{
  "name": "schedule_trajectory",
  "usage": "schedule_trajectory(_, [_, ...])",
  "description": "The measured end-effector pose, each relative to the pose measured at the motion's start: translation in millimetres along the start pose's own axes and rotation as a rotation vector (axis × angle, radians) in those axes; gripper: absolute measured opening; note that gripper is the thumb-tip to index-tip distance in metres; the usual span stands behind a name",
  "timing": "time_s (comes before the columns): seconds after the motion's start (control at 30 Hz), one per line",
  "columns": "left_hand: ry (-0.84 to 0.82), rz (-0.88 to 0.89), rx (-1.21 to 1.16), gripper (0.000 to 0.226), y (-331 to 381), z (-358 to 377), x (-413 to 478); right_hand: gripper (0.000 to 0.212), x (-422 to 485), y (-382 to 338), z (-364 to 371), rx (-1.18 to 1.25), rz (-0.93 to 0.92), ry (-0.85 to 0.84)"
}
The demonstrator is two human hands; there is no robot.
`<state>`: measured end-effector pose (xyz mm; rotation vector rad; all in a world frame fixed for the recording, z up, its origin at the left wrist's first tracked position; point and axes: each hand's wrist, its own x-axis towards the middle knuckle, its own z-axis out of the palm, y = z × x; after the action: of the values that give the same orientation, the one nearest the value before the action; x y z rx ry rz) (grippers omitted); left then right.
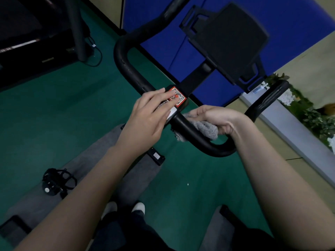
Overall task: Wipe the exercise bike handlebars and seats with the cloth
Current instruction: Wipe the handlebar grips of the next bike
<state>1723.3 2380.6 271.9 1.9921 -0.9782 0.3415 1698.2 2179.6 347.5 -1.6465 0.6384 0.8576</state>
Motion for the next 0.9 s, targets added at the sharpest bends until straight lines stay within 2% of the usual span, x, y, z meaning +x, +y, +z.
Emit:
schedule_trajectory(0.1, [-0.008,-0.003,-0.001,0.034,-1,0,0,0.029,4,-3,-2,-0.105,0.018,0.002])
schedule_trajectory(0.2, [-0.018,-0.010,0.007,0.034,1,-1,1,0.018,5,-5,7,-0.147,-0.006,0.034])
schedule_trajectory(0.27, [-0.035,-0.009,0.011,0.035,2,-2,1,0.019,-1,-3,8,-0.158,-0.015,0.052])
schedule_trajectory(0.33, [-0.044,-0.005,0.028,0.034,4,-5,1,0.023,-12,2,7,-0.284,-0.028,0.108])
schedule_trajectory(0.37, [-0.040,0.001,0.041,0.033,4,-8,2,0.022,-17,7,9,-0.356,-0.055,0.196])
schedule_trajectory(0.43, [-0.016,0.028,0.054,0.027,8,-12,8,0.019,-26,21,21,-0.466,-0.137,0.512])
schedule_trajectory(0.5, [-0.030,0.080,0.046,0.024,14,-13,17,0.013,-33,38,48,-0.488,-0.304,0.869])
schedule_trajectory(0.57, [-0.133,0.133,0.042,0.025,19,-11,25,0.012,-36,55,75,-0.483,-0.501,1.120])
schedule_trajectory(0.67, [-0.255,0.184,0.093,0.022,19,-7,27,0.019,-35,80,95,-0.548,-0.615,1.363])
schedule_trajectory(0.8, [-0.273,0.214,0.134,0.021,14,-8,27,0.028,-22,95,116,-0.467,-0.697,1.658])
schedule_trajectory(0.9, [-0.315,0.236,0.144,0.021,12,-10,31,0.030,6,81,142,-0.344,-0.798,1.735])
